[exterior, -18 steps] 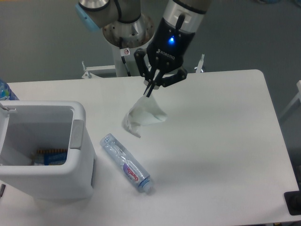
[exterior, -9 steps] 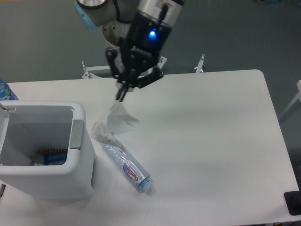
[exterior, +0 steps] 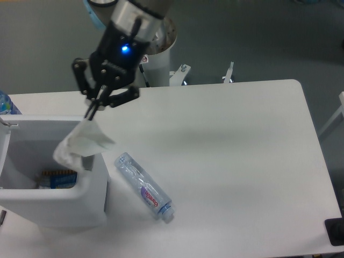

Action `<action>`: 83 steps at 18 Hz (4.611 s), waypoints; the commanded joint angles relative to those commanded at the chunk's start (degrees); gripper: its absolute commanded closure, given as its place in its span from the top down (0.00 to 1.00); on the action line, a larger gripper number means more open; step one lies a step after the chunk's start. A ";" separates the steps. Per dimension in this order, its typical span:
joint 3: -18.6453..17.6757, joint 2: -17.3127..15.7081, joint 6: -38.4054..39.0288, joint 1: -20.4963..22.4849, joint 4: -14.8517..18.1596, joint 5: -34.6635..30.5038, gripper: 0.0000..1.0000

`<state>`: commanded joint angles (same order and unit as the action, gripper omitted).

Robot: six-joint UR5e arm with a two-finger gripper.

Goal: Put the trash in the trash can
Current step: 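Carry the held bag over the white trash bin, then open the gripper to drop the bag into the bin, then move the open gripper down to the clear water bottle's cap end, then close the gripper on the bottle's cap end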

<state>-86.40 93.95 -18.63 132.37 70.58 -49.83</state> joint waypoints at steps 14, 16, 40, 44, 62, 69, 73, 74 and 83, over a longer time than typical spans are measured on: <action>-0.26 1.50 -0.35 -3.17 -4.48 0.00 1.00; -0.18 1.59 -0.26 -3.17 -4.48 0.09 1.00; 5.27 9.93 10.90 14.23 -8.17 -19.15 1.00; 4.66 12.48 10.99 14.14 -8.17 -23.80 1.00; 4.66 26.01 16.96 9.75 -8.26 -27.51 1.00; 5.54 30.41 19.68 7.03 -9.75 -28.91 1.00; 6.15 32.17 21.97 5.18 -9.75 -30.15 1.00; 6.24 32.61 22.41 4.39 -9.75 -30.23 1.00; 7.47 35.51 29.18 2.19 -11.77 -33.31 1.00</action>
<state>-78.93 129.46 10.54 134.56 58.80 -83.14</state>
